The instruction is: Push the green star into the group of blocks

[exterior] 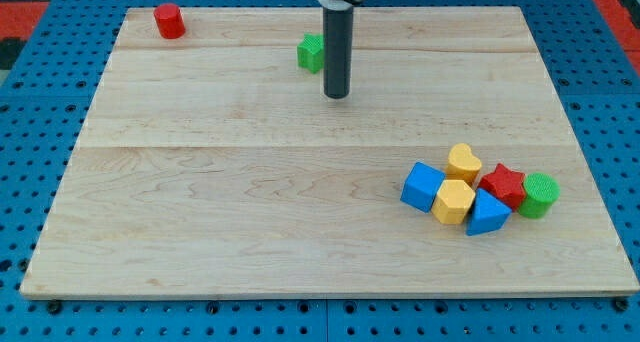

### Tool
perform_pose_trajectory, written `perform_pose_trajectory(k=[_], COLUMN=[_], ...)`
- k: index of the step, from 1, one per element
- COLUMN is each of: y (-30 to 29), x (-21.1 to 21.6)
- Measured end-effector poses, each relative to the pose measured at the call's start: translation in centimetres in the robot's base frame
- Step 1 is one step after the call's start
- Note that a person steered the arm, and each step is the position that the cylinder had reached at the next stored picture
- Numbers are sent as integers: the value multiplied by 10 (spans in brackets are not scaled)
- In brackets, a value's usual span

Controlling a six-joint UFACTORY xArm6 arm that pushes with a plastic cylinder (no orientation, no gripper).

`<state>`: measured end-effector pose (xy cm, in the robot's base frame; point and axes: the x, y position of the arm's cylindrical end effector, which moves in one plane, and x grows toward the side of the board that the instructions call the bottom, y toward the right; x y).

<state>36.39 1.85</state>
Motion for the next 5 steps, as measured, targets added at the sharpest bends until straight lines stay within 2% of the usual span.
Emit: perform_pose_trajectory(k=[1, 3, 4, 5], y=[-82, -93, -32, 35], x=[0, -78, -112, -30])
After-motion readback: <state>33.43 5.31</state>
